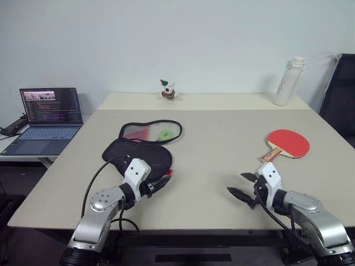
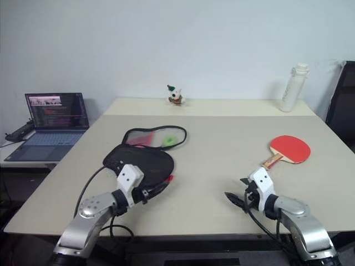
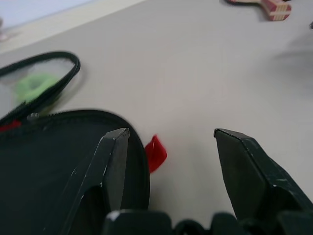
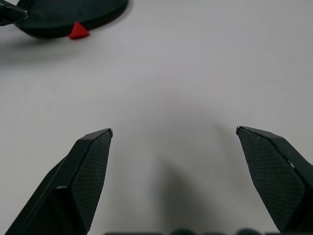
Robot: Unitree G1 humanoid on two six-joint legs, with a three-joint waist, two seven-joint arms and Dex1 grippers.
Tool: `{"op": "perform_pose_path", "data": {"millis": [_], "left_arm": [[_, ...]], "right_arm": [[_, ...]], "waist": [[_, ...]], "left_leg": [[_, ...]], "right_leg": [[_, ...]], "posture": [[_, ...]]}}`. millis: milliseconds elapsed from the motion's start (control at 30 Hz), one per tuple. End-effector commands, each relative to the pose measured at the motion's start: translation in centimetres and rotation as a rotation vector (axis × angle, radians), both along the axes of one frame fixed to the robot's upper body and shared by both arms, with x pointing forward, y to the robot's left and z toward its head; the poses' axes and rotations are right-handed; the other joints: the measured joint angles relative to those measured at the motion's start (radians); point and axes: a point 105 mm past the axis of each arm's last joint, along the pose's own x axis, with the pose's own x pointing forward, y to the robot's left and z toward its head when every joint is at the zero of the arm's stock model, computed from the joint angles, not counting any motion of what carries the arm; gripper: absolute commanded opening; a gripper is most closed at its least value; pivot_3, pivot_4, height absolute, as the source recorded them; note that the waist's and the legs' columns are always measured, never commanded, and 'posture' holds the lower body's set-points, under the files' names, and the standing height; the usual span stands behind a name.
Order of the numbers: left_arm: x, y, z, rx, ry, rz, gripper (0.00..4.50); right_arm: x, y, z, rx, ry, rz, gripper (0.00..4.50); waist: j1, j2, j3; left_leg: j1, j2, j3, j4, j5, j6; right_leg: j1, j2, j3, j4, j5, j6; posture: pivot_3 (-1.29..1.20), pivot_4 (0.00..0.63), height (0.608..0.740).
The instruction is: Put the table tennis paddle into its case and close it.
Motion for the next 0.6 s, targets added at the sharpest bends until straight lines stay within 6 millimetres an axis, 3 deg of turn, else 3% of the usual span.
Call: {"op": "perform_pose_path", "data": {"millis": [33, 133, 267, 400, 600], "left_arm": [[0.2, 0.4, 0.4, -0.039, -0.020, 0.024, 3.04], [0.4, 0.4, 0.3, -0.060, -0.017, 0.021, 3.04], [0.5, 0.3, 1.5, -0.068, -0.038, -0.051, 3.04], [1.2, 1.7, 2.7, -0.045, -0.041, -0.093, 3.04], [1.8, 4.0, 3.3, 0.036, -0.023, -0.147, 4.45]], "right_arm": [[-0.6, -0.4, 0.9, -0.016, -0.027, 0.016, 4.46], [-0.9, -0.6, 0.5, -0.023, -0.024, -0.006, 4.46], [-1.3, -0.4, 1.4, -0.004, -0.034, 0.000, 4.46], [-2.0, 0.1, 2.7, 0.017, -0.030, 0.029, 4.46], [-3.5, 2.6, 4.6, 0.088, 0.033, 0.176, 4.50]], "waist": [[0.001, 0.000, 0.000], [0.001, -0.001, -0.001], [0.000, -0.001, -0.001], [0.001, -0.001, -0.001], [-0.002, -0.001, -0.001]], "left_leg": [[0.000, 0.000, 0.000, 0.000, 0.000, 0.000], [0.000, 0.000, 0.000, 0.001, 0.000, 0.000], [0.001, 0.000, 0.001, 0.001, 0.000, 0.000], [0.001, 0.000, 0.000, 0.001, 0.000, 0.000], [0.001, 0.000, 0.001, 0.001, 0.000, 0.000]], "right_leg": [[0.000, 0.000, 0.000, 0.000, 0.000, 0.000], [0.001, 0.000, 0.000, 0.000, 0.001, 0.000], [0.001, 0.000, 0.000, 0.001, 0.001, 0.000], [0.001, 0.001, 0.000, 0.000, 0.001, 0.000], [0.001, 0.001, 0.000, 0.000, 0.001, 0.000]], "posture": [[0.00, 0.150, 0.740], [0.00, 0.150, 0.740], [0.00, 0.150, 0.740], [0.00, 0.150, 0.740], [0.00, 0.150, 0.740]]}}
